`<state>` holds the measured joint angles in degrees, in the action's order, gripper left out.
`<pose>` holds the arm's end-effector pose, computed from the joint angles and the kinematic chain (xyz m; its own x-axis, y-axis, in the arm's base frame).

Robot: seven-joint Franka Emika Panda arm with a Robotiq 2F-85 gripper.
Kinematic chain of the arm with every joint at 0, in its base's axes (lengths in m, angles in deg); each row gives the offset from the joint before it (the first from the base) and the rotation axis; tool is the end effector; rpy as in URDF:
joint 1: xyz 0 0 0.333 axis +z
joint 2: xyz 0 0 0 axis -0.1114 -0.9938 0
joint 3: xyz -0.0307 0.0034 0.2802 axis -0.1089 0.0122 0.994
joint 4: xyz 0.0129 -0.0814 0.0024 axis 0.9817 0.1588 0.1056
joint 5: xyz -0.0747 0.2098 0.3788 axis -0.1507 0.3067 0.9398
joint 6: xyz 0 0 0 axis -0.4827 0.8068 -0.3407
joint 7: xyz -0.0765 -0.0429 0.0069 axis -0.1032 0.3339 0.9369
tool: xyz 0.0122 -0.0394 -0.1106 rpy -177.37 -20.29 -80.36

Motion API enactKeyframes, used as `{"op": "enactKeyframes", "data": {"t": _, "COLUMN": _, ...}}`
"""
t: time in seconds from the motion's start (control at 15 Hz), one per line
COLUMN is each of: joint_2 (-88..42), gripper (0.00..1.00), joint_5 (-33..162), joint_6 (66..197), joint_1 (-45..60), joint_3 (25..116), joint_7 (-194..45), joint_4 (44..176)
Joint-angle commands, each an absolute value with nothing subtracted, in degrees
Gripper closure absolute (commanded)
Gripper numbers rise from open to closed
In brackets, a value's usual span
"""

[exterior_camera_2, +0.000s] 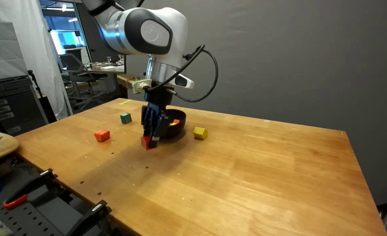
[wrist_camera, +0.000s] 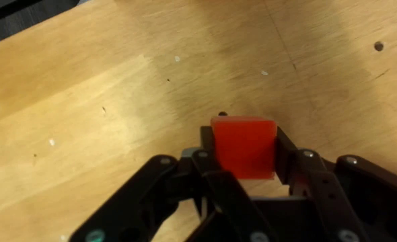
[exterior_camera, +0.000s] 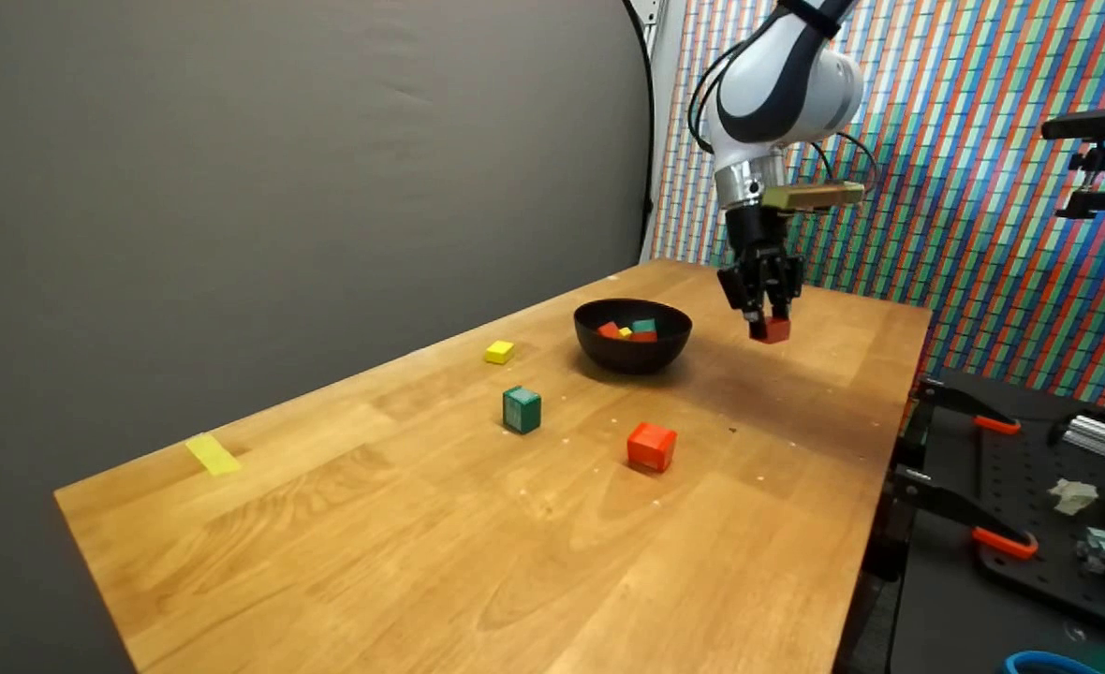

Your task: Take the blocks out of the bowl and put them on the table

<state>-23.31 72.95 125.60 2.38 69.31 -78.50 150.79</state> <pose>0.4784 -0.0783 0.1023 0.8607 -0.3529 -0.3670 -0.3667 -0.9297 0.0342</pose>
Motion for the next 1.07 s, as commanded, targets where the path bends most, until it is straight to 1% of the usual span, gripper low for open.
{"op": "enactKeyframes", "data": {"t": 0.0, "joint_2": -24.8, "gripper": 0.71, "joint_5": 73.5, "joint_6": 132.7, "joint_1": 3.0, "joint_3": 68.3, "joint_7": -84.9, "joint_4": 154.2}}
{"op": "enactKeyframes", "data": {"t": 0.07, "joint_2": -25.2, "gripper": 0.35, "joint_5": 73.4, "joint_6": 133.8, "joint_1": 3.2, "joint_3": 68.3, "joint_7": -85.8, "joint_4": 154.5}}
{"op": "enactKeyframes", "data": {"t": 0.2, "joint_2": -24.4, "gripper": 0.25, "joint_5": 73.9, "joint_6": 134.7, "joint_1": 3.2, "joint_3": 68.6, "joint_7": -86.4, "joint_4": 154.8}}
{"op": "enactKeyframes", "data": {"t": 0.27, "joint_2": -23.1, "gripper": 0.16, "joint_5": 73.5, "joint_6": 134.7, "joint_1": 3.5, "joint_3": 68.5, "joint_7": -86.8, "joint_4": 155.1}}
{"op": "enactKeyframes", "data": {"t": 0.4, "joint_2": -18.8, "gripper": 0.02, "joint_5": 70.5, "joint_6": 134.2, "joint_1": 4.9, "joint_3": 67.6, "joint_7": -89.4, "joint_4": 155.9}}
{"op": "enactKeyframes", "data": {"t": 0.47, "joint_2": -16.7, "gripper": 0.0, "joint_5": 68.9, "joint_6": 134.4, "joint_1": 5.6, "joint_3": 67.4, "joint_7": -90.9, "joint_4": 156.2}}
{"op": "enactKeyframes", "data": {"t": 0.73, "joint_2": -10.0, "gripper": 0.0, "joint_5": 61.5, "joint_6": 136.2, "joint_1": 7.4, "joint_3": 68.7, "joint_7": -95.3, "joint_4": 153.7}}
{"op": "enactKeyframes", "data": {"t": 0.87, "joint_2": -11.9, "gripper": 0.0, "joint_5": 62.7, "joint_6": 138.5, "joint_1": 7.4, "joint_3": 70.8, "joint_7": -91.2, "joint_4": 149.6}}
{"op": "enactKeyframes", "data": {"t": 1.0, "joint_2": -17.1, "gripper": 0.0, "joint_5": 65.3, "joint_6": 138.8, "joint_1": 7.8, "joint_3": 72.9, "joint_7": -84.7, "joint_4": 144.3}}
